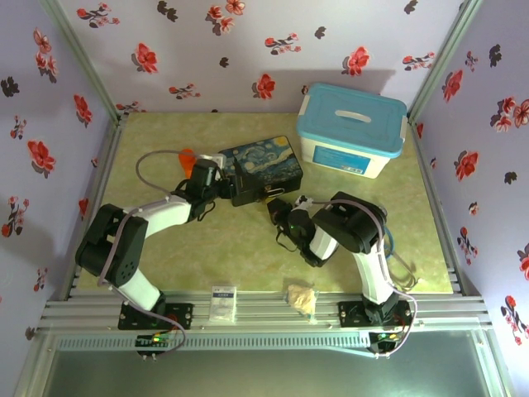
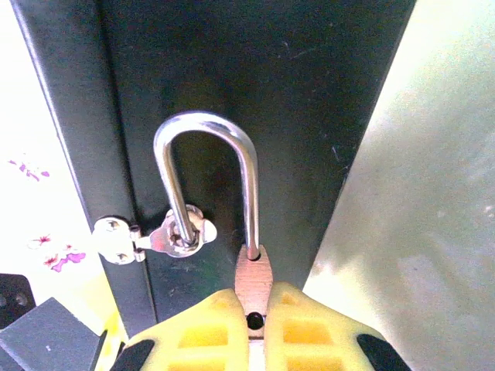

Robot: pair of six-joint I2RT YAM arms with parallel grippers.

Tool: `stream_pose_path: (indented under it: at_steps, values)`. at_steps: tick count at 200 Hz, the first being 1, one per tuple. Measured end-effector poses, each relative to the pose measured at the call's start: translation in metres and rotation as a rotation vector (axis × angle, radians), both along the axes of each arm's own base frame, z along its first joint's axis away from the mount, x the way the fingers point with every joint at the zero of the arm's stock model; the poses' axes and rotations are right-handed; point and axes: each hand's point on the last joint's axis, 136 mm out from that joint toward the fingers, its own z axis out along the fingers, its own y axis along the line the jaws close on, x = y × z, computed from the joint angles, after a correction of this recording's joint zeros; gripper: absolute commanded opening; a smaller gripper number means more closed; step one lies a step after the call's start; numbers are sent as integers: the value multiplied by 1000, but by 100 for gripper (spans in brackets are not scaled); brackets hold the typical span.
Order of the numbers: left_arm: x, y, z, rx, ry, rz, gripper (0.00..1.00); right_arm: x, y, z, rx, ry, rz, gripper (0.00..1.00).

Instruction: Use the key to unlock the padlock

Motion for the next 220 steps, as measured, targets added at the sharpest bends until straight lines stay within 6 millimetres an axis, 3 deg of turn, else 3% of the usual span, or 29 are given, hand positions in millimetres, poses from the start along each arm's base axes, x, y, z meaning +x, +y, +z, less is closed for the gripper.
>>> stream_pose_path:
  at_steps: [36,86,188,220]
  values:
    - [0,0,0,0,1,-1,61,4,-23,-10,-33,29,-58,0]
    - [0,0,0,0,1,-1,64,4,-23,-13,-69,49,-29,0]
    - [-10,14,5,43,61,21,73,-35,-47,-22,-274,277,329,0]
    - [-19,20,28,32,40,22,78,-50,-75,-18,-413,373,436,0]
